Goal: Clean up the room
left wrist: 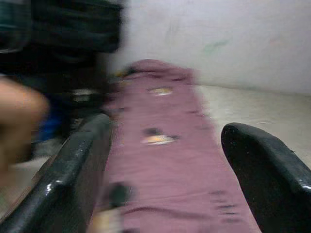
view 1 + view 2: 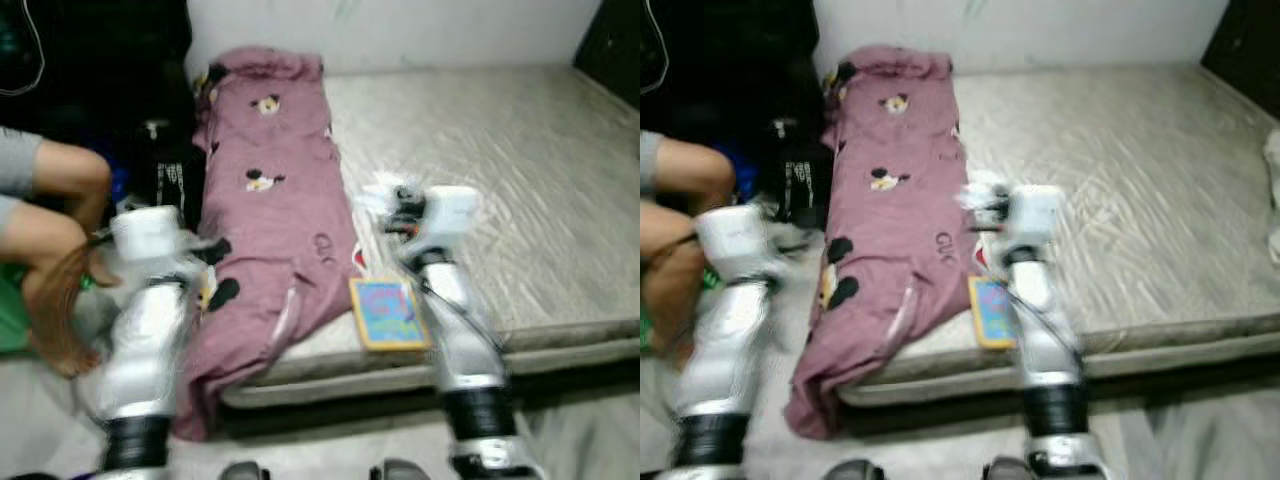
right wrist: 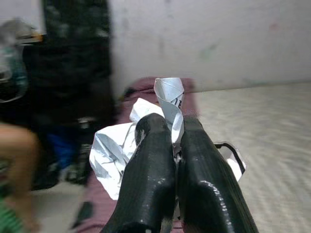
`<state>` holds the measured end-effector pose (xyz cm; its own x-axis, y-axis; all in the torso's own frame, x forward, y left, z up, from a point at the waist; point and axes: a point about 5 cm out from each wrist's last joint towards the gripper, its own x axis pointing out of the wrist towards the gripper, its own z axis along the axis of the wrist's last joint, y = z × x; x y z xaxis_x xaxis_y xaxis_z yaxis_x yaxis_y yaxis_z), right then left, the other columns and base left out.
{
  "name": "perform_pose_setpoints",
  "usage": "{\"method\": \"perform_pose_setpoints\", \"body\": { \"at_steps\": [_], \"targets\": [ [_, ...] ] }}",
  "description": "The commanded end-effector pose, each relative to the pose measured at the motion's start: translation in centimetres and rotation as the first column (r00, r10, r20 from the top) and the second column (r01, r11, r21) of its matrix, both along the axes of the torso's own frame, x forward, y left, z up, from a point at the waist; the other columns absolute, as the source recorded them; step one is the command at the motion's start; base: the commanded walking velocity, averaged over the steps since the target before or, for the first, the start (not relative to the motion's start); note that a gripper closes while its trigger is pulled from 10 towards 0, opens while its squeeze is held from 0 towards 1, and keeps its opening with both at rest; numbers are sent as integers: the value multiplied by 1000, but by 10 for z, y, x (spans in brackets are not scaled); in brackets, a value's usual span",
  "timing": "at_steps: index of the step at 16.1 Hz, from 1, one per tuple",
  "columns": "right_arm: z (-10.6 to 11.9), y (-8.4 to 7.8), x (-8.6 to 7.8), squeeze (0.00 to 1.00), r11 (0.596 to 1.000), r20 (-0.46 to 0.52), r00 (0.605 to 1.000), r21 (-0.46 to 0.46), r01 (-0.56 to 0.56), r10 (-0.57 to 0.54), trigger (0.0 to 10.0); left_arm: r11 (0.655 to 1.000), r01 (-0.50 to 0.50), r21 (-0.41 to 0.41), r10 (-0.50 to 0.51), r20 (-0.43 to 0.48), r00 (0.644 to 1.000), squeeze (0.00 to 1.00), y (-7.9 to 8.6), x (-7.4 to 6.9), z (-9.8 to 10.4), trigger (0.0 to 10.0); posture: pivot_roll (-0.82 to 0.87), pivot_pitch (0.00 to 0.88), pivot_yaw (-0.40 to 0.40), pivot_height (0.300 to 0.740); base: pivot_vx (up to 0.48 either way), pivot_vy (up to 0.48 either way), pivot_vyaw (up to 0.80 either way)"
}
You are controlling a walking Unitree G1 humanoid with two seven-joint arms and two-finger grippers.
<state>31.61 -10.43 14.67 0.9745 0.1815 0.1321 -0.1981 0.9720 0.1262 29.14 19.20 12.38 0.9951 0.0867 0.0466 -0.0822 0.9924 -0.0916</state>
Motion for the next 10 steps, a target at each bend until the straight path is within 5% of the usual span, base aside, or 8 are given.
{"method": "perform_pose_setpoints", "body": {
  "at_steps": [1,4,10],
  "targets": [
    [2,-7,2,0,1000,10,1000,-14,19,-19,10000,1000,8,8,-8,15,1000,0,-6,0,4,10000,-103,0,39,740,0,0,0],
    [4,-4,4,0,999,14,1000,-38,-8,8,10000,999,-48,11,48,-21,999,0,5,-6,3,10000,-73,0,10,740,0,0,142],
    [2,0,4,0,998,11,1000,-51,-29,30,10000,999,-32,13,32,-14,999,0,8,-21,-6,10000,-54,0,-17,740,0,0,800]
  ]
}}
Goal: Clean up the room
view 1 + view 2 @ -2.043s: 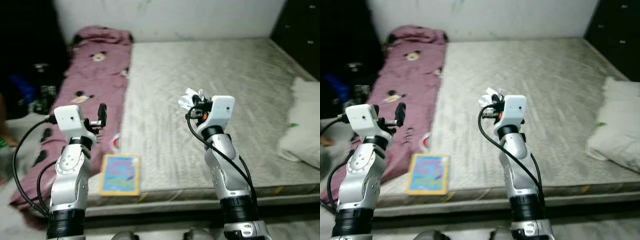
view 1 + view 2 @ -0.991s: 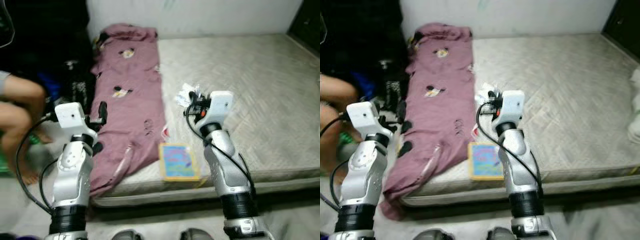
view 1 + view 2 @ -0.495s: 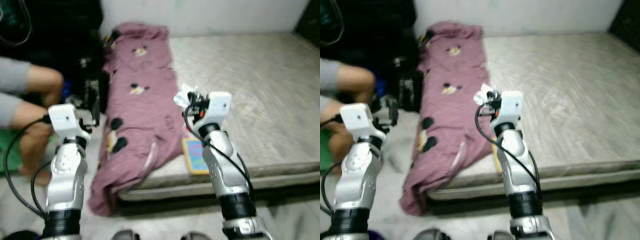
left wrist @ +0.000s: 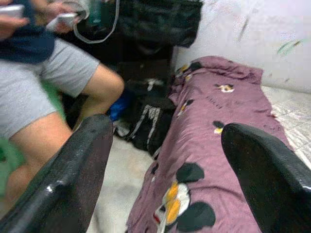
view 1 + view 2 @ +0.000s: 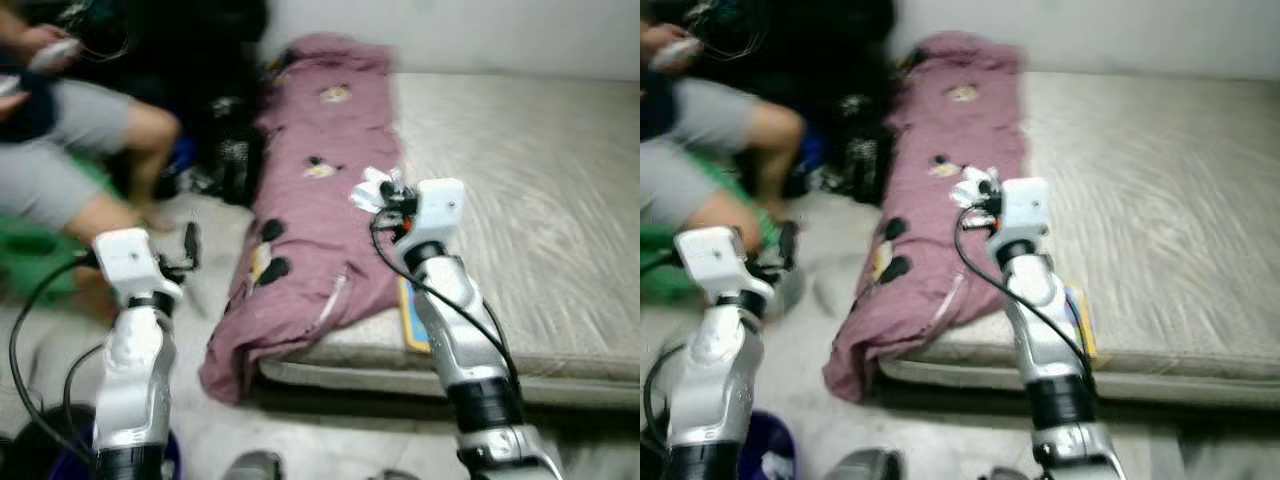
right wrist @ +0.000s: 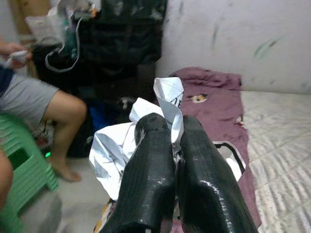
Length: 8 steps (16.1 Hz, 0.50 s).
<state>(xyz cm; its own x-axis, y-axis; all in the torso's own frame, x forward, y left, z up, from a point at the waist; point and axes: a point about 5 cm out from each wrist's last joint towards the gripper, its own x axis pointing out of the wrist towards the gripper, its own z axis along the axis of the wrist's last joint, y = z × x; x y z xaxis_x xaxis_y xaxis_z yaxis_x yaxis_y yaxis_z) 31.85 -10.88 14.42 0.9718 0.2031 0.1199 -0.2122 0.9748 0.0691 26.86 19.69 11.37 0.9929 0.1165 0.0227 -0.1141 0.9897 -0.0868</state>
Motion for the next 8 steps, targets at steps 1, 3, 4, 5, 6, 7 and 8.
{"method": "perform_pose_setpoints", "body": {
  "at_steps": [1,3,4,5,6,7,8],
  "targets": [
    [0,7,-4,0,1000,-3,1000,4,-23,23,10000,999,-6,35,7,-9,1000,0,5,-5,-1,10000,-49,0,-16,740,0,0,800],
    [-3,6,-10,0,1000,-9,1000,8,-19,19,10000,999,-3,53,3,0,1000,0,4,-14,-3,10000,-48,0,-5,740,0,0,800],
    [-7,5,-12,0,1000,-17,1000,5,-18,18,10000,998,13,69,-11,-22,1000,0,2,-18,-8,10000,-53,0,-1,740,0,0,800],
    [-16,4,-13,0,1000,-50,999,-2,-15,14,10000,996,20,88,-15,-57,998,0,3,-20,-17,10000,-59,0,2,740,0,0,800],
    [-20,4,-12,0,1000,-73,997,6,-8,9,10000,996,22,83,-16,-79,997,0,3,-19,-25,10000,-61,0,-2,740,0,0,800],
    [-24,4,-11,0,1000,-80,997,-7,-8,8,10000,995,23,98,-12,-111,994,0,3,-17,-33,10000,-55,0,-6,740,0,0,800],
    [-31,1,-11,0,999,-90,996,-42,-3,-1,10000,992,30,122,-15,-125,992,0,3,-17,-40,10000,-48,0,-5,740,0,0,800]
  ]
}}
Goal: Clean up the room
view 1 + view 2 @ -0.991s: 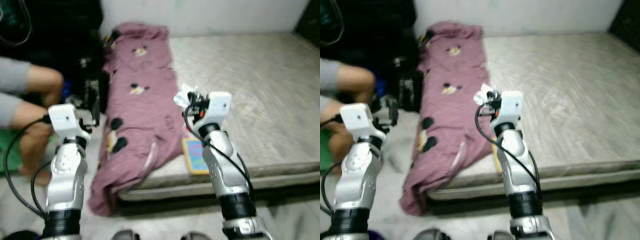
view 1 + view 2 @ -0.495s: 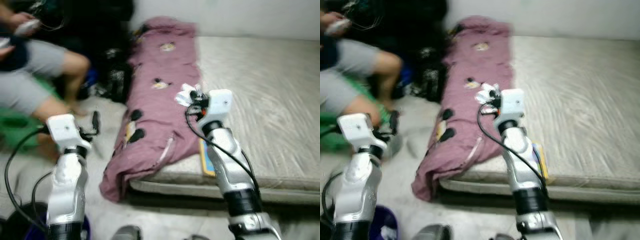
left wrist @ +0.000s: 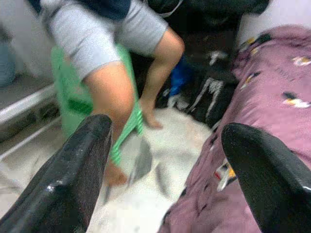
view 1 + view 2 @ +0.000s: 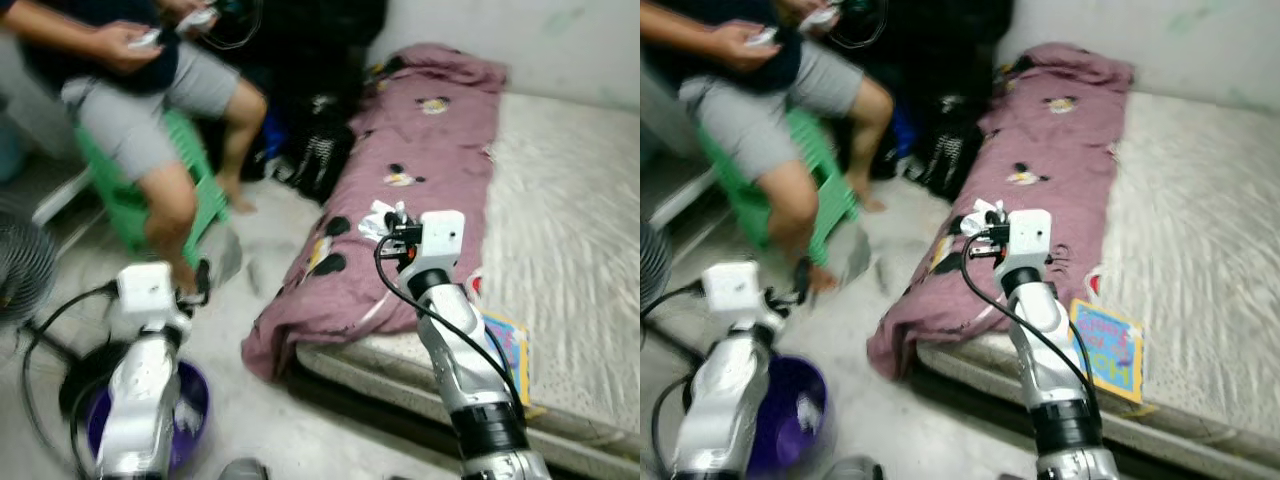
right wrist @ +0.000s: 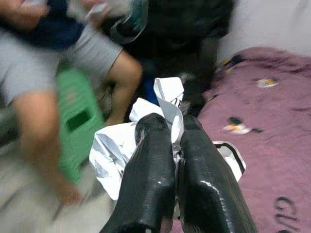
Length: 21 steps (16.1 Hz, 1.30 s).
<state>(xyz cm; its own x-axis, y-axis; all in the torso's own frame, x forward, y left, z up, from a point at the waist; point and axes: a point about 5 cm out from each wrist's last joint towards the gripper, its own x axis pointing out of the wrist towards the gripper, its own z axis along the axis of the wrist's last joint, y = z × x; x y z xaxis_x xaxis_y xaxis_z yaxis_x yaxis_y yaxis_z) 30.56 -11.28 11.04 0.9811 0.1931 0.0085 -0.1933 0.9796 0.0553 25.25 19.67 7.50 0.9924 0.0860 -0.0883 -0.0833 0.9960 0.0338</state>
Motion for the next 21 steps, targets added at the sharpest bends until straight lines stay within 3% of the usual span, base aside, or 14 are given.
{"method": "perform_pose_setpoints", "body": {
  "at_steps": [1,3,5,6,7,9,12,15,21],
  "targets": [
    [-2,-1,-3,0,1000,6,1000,-23,-6,6,10000,999,-12,41,13,-15,1000,0,6,-6,-3,10000,-44,0,-5,740,0,0,0],
    [5,-3,-2,0,1000,7,1000,-1,12,-12,10000,999,-18,42,19,-2,1000,0,11,-8,6,10000,-47,0,-7,740,0,0,0],
    [10,2,12,0,1000,42,999,23,13,-13,10000,998,-61,30,59,50,997,0,20,11,16,10000,-42,0,3,740,0,0,0],
    [4,-1,13,0,999,27,999,-8,35,-35,10000,993,-99,65,97,34,995,0,27,10,10,10000,-35,0,6,740,0,0,0],
    [10,-3,10,0,999,33,999,33,37,-38,10000,991,-137,-3,137,40,990,0,29,4,14,10000,-37,0,8,740,0,0,0],
    [13,2,7,0,999,64,998,-35,-18,20,10000,997,-76,32,75,49,996,0,23,3,16,10000,-53,0,2,740,0,0,400],
    [12,4,13,0,1000,61,998,-6,-6,6,10000,996,-84,-5,84,88,993,0,13,15,19,10000,-56,0,-3,740,0,0,800],
    [16,5,12,0,1000,69,998,-2,-14,14,10000,997,-76,23,74,80,994,0,10,18,19,10000,-59,0,-2,740,0,0,800],
    [14,5,10,0,1000,55,998,2,-16,16,10000,999,-53,-14,54,76,996,0,2,18,18,10000,-67,0,-5,740,0,0,800]
  ]
}}
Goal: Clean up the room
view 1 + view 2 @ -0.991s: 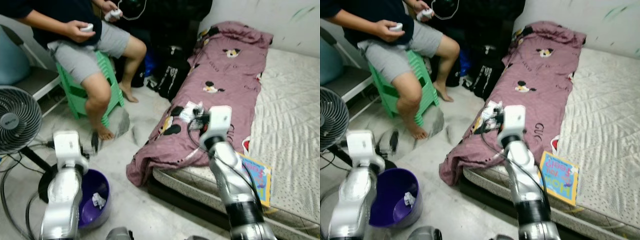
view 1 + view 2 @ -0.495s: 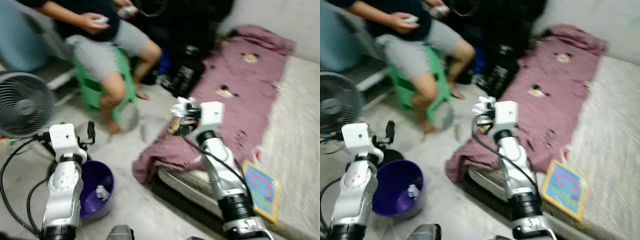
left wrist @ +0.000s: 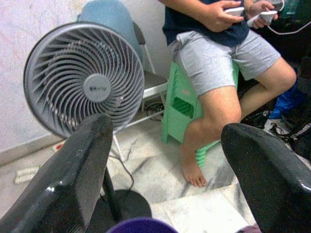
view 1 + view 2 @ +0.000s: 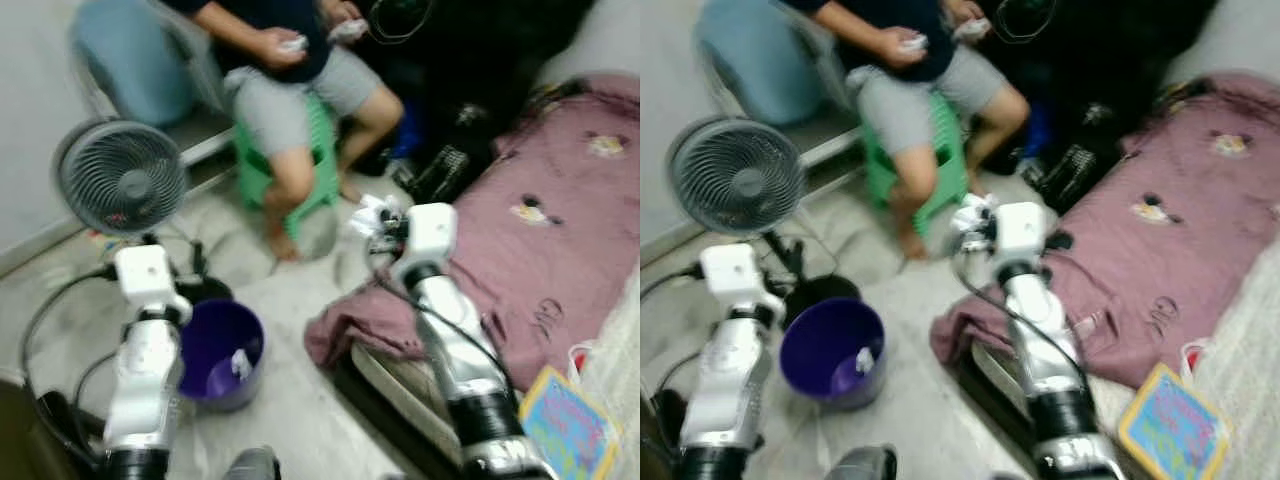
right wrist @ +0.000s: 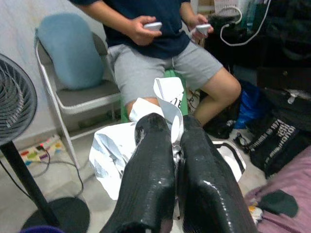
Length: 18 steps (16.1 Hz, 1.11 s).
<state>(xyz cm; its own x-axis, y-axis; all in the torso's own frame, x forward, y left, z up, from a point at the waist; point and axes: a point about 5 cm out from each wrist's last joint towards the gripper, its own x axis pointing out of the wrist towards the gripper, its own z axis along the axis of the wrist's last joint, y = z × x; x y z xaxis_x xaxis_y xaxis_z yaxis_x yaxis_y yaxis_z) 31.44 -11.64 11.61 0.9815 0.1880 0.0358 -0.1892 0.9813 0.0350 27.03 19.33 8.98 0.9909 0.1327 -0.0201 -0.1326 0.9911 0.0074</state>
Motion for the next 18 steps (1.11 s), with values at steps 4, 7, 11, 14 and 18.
{"method": "perform_pose_setpoints", "body": {
  "at_steps": [4,7,11,14,18],
  "targets": [
    [8,9,-1,0,999,21,999,18,-27,26,10000,1000,4,6,-4,4,1000,0,3,-2,3,10000,-65,0,-8,740,0,0,800],
    [7,8,-2,0,999,14,1000,24,-26,25,10000,1000,14,4,-14,0,1000,0,1,-3,3,10000,-64,0,-5,740,0,0,800],
    [7,8,-2,0,999,9,1000,25,-22,22,10000,1000,18,0,-18,-4,1000,0,2,-4,4,10000,-59,0,-2,740,0,0,800],
    [7,11,-3,0,999,9,1000,32,-28,28,10000,1000,17,0,-17,-7,1000,0,3,-5,5,10000,-53,0,0,740,0,0,800],
    [7,11,-3,0,999,7,999,30,-31,31,10000,1000,20,-3,-20,-10,1000,0,2,-5,4,10000,-53,0,0,740,0,0,800]
  ]
}}
